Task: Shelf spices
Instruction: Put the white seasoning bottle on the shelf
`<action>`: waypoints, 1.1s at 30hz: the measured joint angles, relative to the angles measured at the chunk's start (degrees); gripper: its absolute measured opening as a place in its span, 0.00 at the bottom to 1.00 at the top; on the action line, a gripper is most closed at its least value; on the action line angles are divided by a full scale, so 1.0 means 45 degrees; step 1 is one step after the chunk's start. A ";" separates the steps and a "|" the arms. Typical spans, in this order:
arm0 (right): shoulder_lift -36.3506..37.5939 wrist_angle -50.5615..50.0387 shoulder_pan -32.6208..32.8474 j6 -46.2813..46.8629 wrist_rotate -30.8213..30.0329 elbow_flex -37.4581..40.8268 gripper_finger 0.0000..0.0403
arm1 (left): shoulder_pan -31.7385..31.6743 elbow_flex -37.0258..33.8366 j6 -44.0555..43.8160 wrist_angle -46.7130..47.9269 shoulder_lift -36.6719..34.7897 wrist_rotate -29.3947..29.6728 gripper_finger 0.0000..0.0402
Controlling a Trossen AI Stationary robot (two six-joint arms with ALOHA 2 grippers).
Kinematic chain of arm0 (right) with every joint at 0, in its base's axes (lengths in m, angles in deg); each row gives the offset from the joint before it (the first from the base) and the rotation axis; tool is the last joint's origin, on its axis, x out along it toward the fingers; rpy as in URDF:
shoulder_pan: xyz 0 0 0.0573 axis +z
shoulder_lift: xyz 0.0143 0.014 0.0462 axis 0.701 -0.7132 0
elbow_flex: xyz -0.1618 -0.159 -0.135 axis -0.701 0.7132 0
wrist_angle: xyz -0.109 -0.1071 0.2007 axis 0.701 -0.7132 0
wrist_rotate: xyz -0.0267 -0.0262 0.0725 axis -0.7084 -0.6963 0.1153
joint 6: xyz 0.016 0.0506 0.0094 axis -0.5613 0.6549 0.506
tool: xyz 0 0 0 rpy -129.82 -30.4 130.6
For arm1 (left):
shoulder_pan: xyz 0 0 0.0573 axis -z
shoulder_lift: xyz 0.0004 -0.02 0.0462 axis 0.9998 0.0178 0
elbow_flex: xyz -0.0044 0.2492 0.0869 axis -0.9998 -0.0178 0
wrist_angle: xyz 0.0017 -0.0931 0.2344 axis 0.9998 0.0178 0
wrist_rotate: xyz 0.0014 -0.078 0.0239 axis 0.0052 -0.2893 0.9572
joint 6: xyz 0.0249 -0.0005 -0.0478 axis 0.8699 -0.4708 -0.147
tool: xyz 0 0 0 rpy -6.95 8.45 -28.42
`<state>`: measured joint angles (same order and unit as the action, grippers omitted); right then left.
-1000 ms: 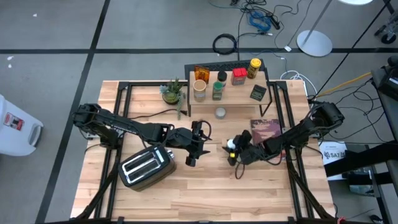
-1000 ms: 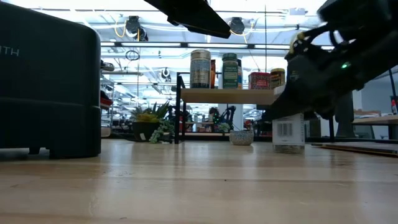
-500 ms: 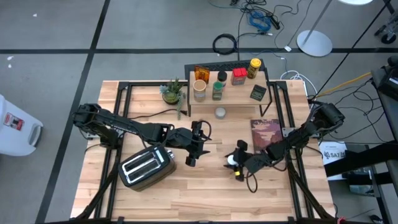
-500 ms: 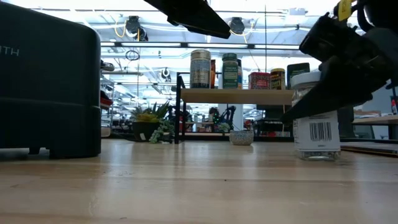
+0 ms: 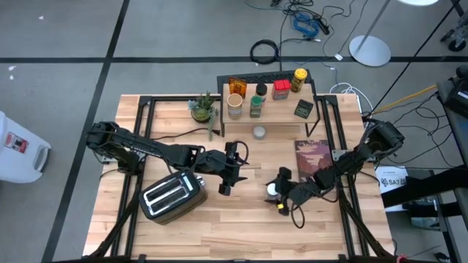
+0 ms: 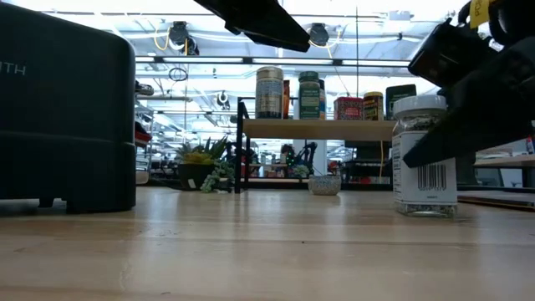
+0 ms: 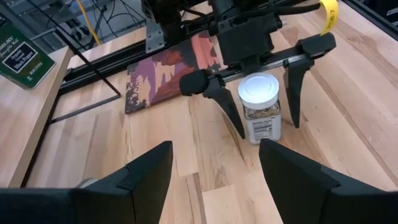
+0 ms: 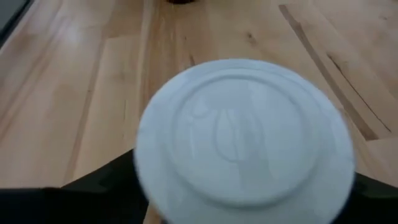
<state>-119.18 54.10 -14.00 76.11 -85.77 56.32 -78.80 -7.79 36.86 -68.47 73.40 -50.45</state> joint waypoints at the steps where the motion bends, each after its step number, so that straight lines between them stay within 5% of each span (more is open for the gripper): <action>1: 0.0004 -0.0019 0.0053 0.0069 -0.0029 0.0000 0.77 | 0.0000 0.0000 0.0000 0.0000 0.0000 0.0004 0.62; 18: 0.0029 -0.1689 0.1441 0.2070 -0.2815 -0.0024 0.78 | 0.0000 0.0000 -0.0330 -0.0292 0.0000 -0.0584 0.62; 33: 0.0034 0.0672 0.2413 0.3633 -0.4477 0.1467 0.78 | 0.0000 0.0000 -0.0340 -0.0356 0.0019 -0.0624 0.62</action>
<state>-119.03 57.12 -3.14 92.45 -105.91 62.92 -78.80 -7.79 35.33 -70.07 73.49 -53.26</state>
